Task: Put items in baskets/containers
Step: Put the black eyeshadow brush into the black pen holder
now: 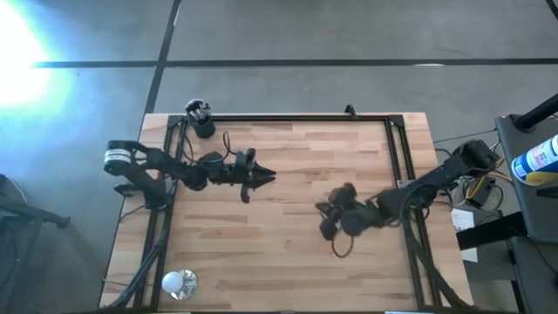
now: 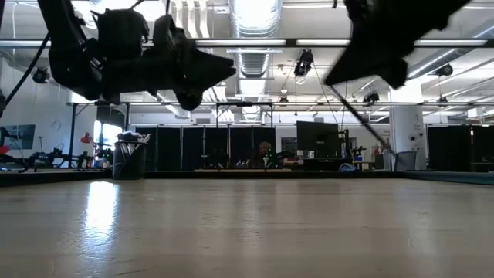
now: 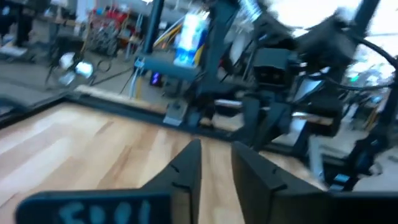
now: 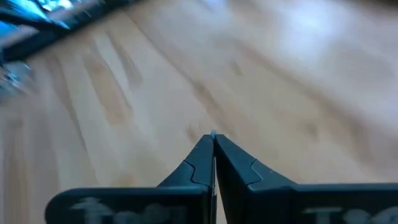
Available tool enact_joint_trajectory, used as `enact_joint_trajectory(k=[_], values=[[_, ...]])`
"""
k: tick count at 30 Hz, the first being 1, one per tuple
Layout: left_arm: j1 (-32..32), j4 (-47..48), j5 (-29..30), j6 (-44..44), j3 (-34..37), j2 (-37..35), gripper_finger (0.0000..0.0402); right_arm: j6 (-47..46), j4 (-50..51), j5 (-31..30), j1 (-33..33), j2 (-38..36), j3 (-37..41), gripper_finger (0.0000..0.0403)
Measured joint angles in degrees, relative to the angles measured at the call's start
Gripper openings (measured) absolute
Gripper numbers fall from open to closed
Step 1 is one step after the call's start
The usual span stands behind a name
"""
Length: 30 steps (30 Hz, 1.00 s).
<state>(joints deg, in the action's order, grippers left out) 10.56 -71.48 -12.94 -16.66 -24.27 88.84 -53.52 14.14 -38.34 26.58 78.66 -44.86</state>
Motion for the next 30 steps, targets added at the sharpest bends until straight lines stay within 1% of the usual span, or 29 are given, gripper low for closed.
enact_joint_trajectory(k=[3, 6, 9, 11, 14, 19, 26, 30], values=[[-1.3, -6.0, -0.1, -1.3, 0.0, 1.5, 0.0099, 14.2, -10.6, 0.9, -4.3, -0.1, 0.1, 0.0008], [-2.5, -10.1, -0.3, -1.5, -0.4, 3.0, 0.0113, 26.1, -21.1, 2.7, -8.0, 0.4, 0.1, 0.0008], [-3.6, -10.8, -1.2, -1.4, -2.4, 4.2, 0.0119, 34.3, -31.1, 7.2, -11.3, 1.6, 0.1, 0.0008], [-4.4, -10.7, -1.5, -1.0, -4.1, 5.2, 0.0119, 38.2, -37.4, 10.6, -13.2, 2.6, 0.1, 0.0008], [-5.3, -8.8, -1.6, 1.0, -6.3, 6.1, 0.0119, 41.1, -42.8, 14.5, -15.5, 3.5, 0.1, 0.0008], [-5.5, -4.3, -1.1, 1.8, -7.8, 6.3, 0.0119, 44.5, -46.5, 16.7, -16.8, 3.7, 0.1, 0.0008], [-5.6, -3.9, -0.9, 1.7, -10.3, 6.4, 0.0119, 46.7, -47.7, 18.2, -17.8, 3.7, 0.1, 0.0008], [-5.6, -1.8, -1.1, 2.1, -12.9, 6.7, 0.0117, 48.1, -49.5, 20.7, -18.0, 3.7, 0.1, 0.0008]])
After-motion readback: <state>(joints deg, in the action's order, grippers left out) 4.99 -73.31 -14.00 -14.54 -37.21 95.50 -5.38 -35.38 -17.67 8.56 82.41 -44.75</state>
